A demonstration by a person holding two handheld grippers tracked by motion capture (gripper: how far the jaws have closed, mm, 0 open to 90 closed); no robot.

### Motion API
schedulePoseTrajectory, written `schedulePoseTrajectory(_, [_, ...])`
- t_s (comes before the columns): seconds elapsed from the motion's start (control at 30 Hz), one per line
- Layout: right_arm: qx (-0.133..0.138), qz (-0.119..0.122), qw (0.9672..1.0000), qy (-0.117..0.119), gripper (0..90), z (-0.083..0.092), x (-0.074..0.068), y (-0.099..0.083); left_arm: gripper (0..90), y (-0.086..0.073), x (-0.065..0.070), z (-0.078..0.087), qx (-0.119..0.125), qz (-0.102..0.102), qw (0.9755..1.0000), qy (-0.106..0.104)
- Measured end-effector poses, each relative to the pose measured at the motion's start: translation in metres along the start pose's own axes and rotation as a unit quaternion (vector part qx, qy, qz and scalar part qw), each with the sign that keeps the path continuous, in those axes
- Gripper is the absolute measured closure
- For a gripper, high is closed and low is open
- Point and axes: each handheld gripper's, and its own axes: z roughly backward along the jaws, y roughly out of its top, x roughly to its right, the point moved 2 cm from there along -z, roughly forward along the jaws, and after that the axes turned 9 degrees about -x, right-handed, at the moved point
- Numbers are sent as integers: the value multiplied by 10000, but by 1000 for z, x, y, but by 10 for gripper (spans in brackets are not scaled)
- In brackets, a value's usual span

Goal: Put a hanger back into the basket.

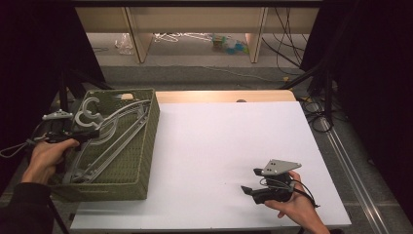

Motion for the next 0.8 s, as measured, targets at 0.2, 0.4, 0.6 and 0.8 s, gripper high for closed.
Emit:
schedulePoseTrajectory(0.2, [-14, -6, 10000, 24, 262, 0, -1, 0, 782, -4, -5, -5, -105, 136, 9998, 117])
schedulePoseTrajectory(0.4, [-29, -3, 10000, 28, 262, 0, 0, 0, 775, -8, -10, -10, -172, 290, 9993, 158])
schedulePoseTrajectory(0.6, [-22, -1, 10000, 16, 262, 0, -1, -1, 767, -8, -9, -10, -163, 293, 9991, 265])
schedulePoseTrajectory(0.8, [-74, -53, 9999, 53, 262, 0, -1, -1, 749, -10, -11, -12, -128, 391, 9985, 368])
